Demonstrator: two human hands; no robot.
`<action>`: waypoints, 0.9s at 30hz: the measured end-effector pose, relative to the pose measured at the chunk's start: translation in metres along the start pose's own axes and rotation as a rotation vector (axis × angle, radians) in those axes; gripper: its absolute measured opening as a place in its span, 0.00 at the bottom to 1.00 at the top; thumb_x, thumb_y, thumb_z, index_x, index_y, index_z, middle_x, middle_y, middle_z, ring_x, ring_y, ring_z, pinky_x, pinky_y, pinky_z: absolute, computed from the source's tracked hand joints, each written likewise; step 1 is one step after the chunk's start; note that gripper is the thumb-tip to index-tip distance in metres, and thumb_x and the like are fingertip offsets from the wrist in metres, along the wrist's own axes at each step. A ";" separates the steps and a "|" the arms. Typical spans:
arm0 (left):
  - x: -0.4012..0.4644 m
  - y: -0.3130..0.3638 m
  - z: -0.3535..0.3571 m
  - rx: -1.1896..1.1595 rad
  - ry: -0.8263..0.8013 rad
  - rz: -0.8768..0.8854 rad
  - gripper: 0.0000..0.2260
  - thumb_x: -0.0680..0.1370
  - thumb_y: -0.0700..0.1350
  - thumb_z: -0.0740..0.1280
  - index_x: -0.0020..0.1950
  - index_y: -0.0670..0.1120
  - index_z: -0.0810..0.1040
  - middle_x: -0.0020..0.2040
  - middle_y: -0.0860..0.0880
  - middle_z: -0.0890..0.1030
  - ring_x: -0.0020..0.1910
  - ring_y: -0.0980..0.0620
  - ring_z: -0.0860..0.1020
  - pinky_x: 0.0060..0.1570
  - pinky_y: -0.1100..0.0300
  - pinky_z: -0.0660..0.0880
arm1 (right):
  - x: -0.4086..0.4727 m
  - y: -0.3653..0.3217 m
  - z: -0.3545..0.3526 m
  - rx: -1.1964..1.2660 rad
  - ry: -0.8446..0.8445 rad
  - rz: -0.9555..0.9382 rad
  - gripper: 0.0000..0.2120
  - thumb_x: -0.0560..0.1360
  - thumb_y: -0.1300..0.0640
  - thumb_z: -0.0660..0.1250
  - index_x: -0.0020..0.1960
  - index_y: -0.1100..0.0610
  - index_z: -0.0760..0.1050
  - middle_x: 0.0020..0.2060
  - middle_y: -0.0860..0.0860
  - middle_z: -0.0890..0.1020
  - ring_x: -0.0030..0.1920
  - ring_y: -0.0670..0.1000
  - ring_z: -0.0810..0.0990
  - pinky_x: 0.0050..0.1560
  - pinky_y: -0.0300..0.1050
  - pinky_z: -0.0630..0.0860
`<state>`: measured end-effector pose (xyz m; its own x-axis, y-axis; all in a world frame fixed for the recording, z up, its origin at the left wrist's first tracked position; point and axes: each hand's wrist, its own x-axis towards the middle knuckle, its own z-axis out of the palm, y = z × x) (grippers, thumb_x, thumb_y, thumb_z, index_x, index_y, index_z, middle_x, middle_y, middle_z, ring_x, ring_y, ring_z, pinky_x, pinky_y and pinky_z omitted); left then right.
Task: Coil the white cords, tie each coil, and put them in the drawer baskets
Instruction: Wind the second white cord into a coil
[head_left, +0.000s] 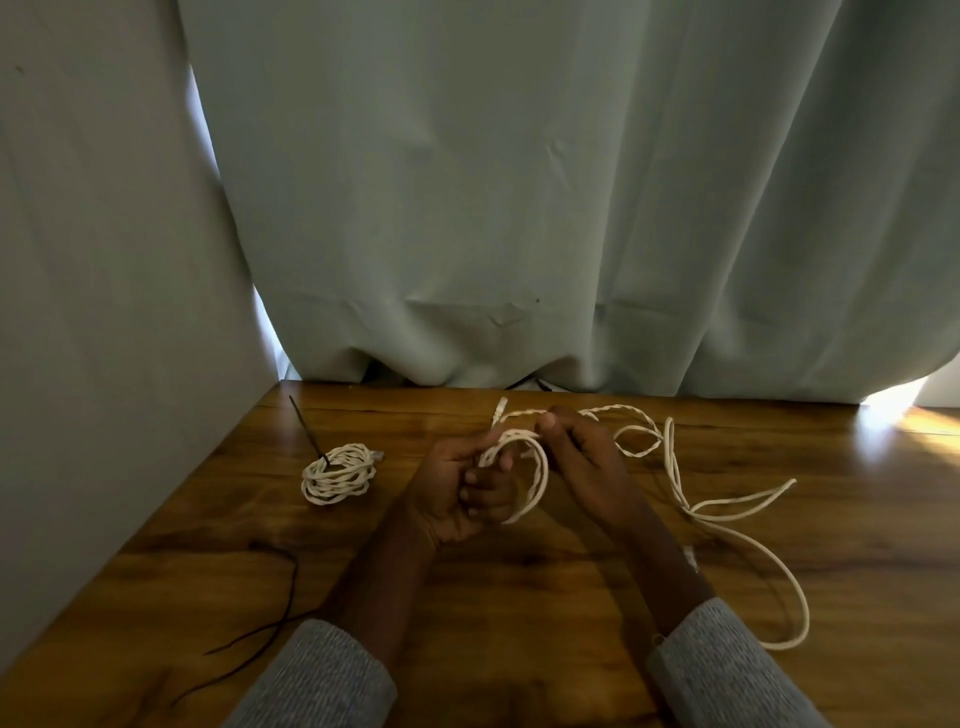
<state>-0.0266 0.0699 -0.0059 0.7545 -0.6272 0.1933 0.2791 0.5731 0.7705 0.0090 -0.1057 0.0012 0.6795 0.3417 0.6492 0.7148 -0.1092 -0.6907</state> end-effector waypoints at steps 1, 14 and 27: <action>-0.001 0.003 0.000 -0.065 -0.060 0.033 0.15 0.80 0.50 0.64 0.47 0.39 0.80 0.24 0.54 0.64 0.20 0.59 0.60 0.21 0.66 0.61 | 0.000 0.002 -0.004 0.045 -0.011 -0.001 0.18 0.83 0.50 0.58 0.40 0.57 0.76 0.32 0.52 0.77 0.34 0.53 0.76 0.37 0.49 0.73; 0.003 0.016 0.008 -0.252 -0.169 0.331 0.23 0.85 0.46 0.55 0.71 0.29 0.65 0.29 0.49 0.67 0.26 0.56 0.64 0.29 0.62 0.68 | -0.010 0.000 0.025 0.068 0.161 0.017 0.13 0.85 0.57 0.56 0.44 0.59 0.74 0.32 0.53 0.78 0.32 0.55 0.78 0.34 0.52 0.76; 0.005 0.027 -0.008 -0.223 0.278 0.639 0.24 0.80 0.46 0.61 0.70 0.31 0.66 0.28 0.52 0.72 0.25 0.58 0.69 0.29 0.64 0.71 | -0.008 -0.006 0.037 -0.572 -0.411 0.181 0.07 0.81 0.55 0.63 0.57 0.53 0.76 0.47 0.49 0.81 0.44 0.45 0.77 0.41 0.33 0.72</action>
<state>-0.0104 0.0871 0.0112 0.9252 0.0057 0.3793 -0.1742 0.8947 0.4114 -0.0068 -0.0735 -0.0112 0.7590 0.5828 0.2903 0.6477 -0.6302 -0.4281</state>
